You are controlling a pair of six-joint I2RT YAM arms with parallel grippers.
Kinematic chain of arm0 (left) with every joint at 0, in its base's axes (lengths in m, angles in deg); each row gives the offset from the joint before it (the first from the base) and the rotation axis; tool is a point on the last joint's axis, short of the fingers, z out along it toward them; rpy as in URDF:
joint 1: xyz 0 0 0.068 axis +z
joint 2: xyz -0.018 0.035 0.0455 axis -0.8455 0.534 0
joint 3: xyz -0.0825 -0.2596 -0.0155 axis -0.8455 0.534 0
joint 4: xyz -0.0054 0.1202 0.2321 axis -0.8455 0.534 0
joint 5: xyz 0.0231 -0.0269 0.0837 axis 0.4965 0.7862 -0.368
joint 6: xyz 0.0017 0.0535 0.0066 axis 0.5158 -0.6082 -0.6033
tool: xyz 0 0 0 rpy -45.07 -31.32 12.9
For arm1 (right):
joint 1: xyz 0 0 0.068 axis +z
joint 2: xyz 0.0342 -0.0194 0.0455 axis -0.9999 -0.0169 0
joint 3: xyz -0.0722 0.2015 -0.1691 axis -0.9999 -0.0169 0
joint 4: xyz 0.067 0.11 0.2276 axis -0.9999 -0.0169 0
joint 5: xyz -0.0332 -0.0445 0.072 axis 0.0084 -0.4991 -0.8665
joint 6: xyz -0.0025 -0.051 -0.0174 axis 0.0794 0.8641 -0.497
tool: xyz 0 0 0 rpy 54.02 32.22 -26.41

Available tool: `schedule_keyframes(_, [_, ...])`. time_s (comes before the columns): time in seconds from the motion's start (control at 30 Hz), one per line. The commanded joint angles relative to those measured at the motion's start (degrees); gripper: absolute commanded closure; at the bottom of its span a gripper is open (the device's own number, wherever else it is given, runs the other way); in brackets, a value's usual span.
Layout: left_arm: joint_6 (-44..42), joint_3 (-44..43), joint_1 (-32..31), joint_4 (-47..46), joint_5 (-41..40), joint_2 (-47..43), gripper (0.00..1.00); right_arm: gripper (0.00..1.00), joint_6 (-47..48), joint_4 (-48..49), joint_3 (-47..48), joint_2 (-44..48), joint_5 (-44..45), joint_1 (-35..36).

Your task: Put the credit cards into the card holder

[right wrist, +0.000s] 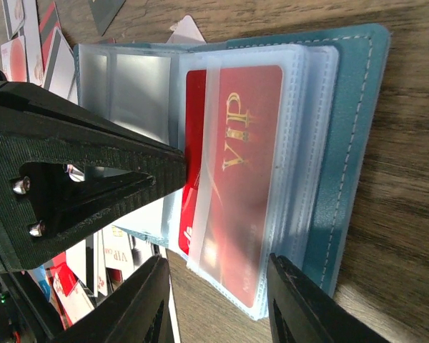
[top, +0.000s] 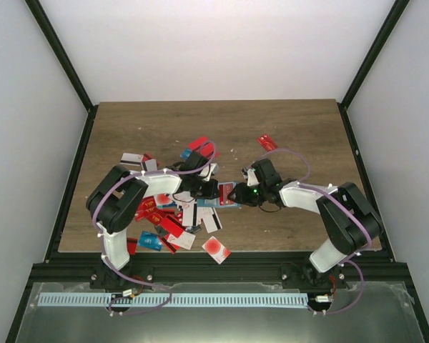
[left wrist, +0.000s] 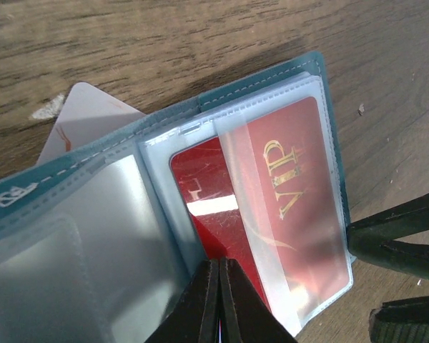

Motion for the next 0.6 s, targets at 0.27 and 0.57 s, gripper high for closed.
schedule_keyframes(0.27, [-0.26, 0.98, -1.58, 2.67, -0.34, 2.14, 0.96, 0.60, -0.09, 3.36, 0.98, -0.75, -4.99, -0.35])
schedule_keyframes(0.57, [-0.05, 0.71, -1.85, 2.59, -0.25, 1.69, 0.96, 0.61, -0.20, 4.50, 1.91, -0.83, -7.67, -0.38])
